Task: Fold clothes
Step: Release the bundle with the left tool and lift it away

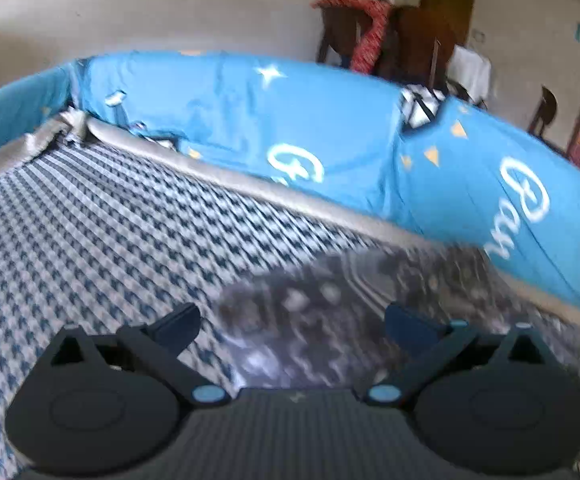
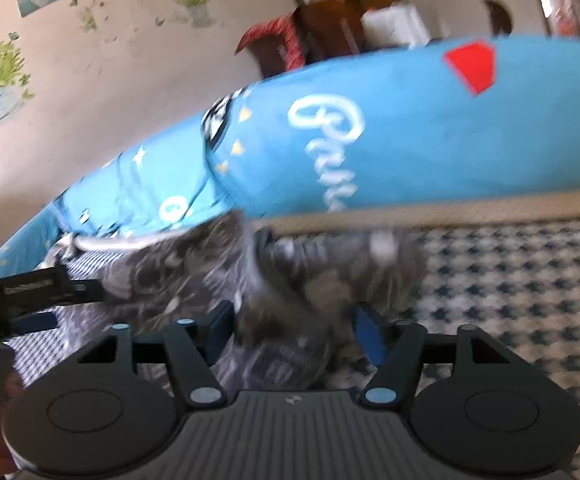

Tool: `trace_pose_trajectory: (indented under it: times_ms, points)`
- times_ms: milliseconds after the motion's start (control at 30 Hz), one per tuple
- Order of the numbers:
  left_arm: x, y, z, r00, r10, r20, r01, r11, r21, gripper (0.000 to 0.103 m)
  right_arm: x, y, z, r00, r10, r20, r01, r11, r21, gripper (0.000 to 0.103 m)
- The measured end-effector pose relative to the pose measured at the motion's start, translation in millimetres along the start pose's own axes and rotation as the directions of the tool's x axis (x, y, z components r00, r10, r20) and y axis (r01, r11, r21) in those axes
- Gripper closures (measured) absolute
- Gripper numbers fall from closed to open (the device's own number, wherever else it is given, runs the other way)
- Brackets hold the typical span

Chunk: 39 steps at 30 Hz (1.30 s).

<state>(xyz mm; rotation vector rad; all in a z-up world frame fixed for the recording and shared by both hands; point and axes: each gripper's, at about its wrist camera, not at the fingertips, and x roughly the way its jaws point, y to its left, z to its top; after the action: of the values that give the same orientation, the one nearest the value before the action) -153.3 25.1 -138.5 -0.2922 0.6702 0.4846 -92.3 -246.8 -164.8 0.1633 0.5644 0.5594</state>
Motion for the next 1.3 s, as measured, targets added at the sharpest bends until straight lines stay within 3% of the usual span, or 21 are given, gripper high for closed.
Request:
trace_pose_trajectory:
  times_ms: [133,200,300,467,900,1133,1300]
  points:
    - [2.2,15.7,8.8,0.999,0.039,0.003,-0.039,0.998,-0.047,0.001,-19.4,-1.2,7.1,0.996,-0.044,0.076,0.047,0.998,-0.048,0.038]
    - [3.3,20.7,9.6,0.999,0.038,-0.014,-0.039,0.997,-0.068,0.001,-23.8,1.6,7.9,0.996,-0.010,0.087,0.015,0.998,-0.053,0.052]
    - [1.9,23.8,9.4,0.999,0.020,-0.031,-0.022,0.996,-0.085,0.001,-26.7,13.9,4.6,0.996,0.046,0.079,-0.038,0.995,-0.091,0.059]
    - [0.7,17.0,3.6,0.997,0.072,-0.001,-0.072,0.997,-0.030,0.001,-29.5,36.4,-4.6,0.991,0.127,0.050,-0.116,0.978,-0.173,0.060]
    - [39.3,9.6,-4.1,0.984,0.176,0.038,-0.176,0.984,0.013,0.000,0.5,34.2,-24.5,0.998,0.056,0.028,-0.048,0.970,-0.237,0.060]
    - [52.7,0.9,-5.2,0.978,0.195,0.067,-0.198,0.979,0.038,0.000,13.9,27.0,-30.1,0.999,0.043,0.001,-0.041,0.976,-0.212,0.060]
    - [68.9,2.9,-2.8,0.980,0.191,0.048,-0.191,0.981,0.012,0.000,16.9,26.8,-30.9,0.999,0.044,0.002,-0.042,0.976,-0.214,0.060]
